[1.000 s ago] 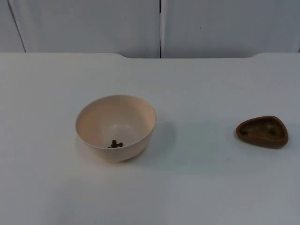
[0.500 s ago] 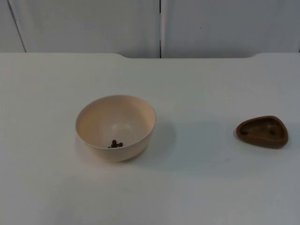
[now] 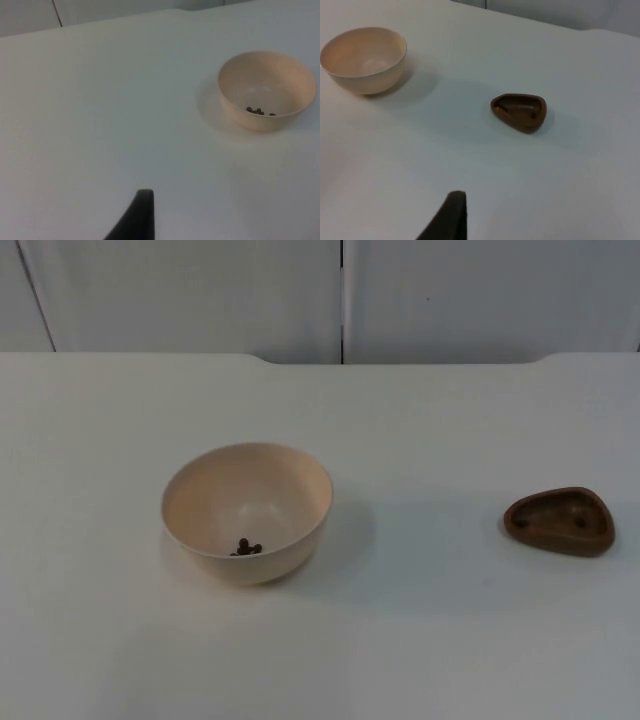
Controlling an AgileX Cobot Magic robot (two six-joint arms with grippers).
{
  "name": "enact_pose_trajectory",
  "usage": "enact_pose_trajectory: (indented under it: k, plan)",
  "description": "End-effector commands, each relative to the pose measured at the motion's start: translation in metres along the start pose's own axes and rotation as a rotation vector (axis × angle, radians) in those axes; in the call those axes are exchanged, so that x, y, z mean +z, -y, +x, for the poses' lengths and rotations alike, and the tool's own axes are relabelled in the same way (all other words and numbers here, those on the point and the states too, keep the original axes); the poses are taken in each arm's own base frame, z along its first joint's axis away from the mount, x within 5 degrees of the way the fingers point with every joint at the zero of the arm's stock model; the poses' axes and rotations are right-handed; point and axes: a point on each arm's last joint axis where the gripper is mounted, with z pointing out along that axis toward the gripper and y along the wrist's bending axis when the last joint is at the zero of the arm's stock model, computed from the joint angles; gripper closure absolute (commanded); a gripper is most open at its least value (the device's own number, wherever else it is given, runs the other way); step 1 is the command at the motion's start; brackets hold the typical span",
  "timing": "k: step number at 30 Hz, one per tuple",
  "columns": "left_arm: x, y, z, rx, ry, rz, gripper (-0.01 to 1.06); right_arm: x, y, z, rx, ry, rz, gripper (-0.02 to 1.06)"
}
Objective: Pick up the bowl with the left hand and pour the coffee beans from the cup into the bowl with the right hand.
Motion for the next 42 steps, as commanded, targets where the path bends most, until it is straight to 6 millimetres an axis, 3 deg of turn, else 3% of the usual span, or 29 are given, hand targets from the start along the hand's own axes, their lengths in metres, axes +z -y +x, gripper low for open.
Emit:
enact_pose_trajectory:
  k: [1,16,42]
  plan:
    - [0.0005,-0.0007,0.0001,0.005,0.011,-0.009,0.00,0.0000,0.0000,0.0003,0.011,0.000,0.027,-0.01]
    - [0.0005,-0.0007,0.0001,0.005,0.011,-0.009,0.00,0.0014,-0.0019,-0.0006,0.131,-0.017,0.255,-0.01]
    - [0.0005,-0.0005,0.0002,-0.019,0.010,-0.052,0.00,0.0014,-0.0019,-0.0006,0.136,-0.016,0.255,-0.01]
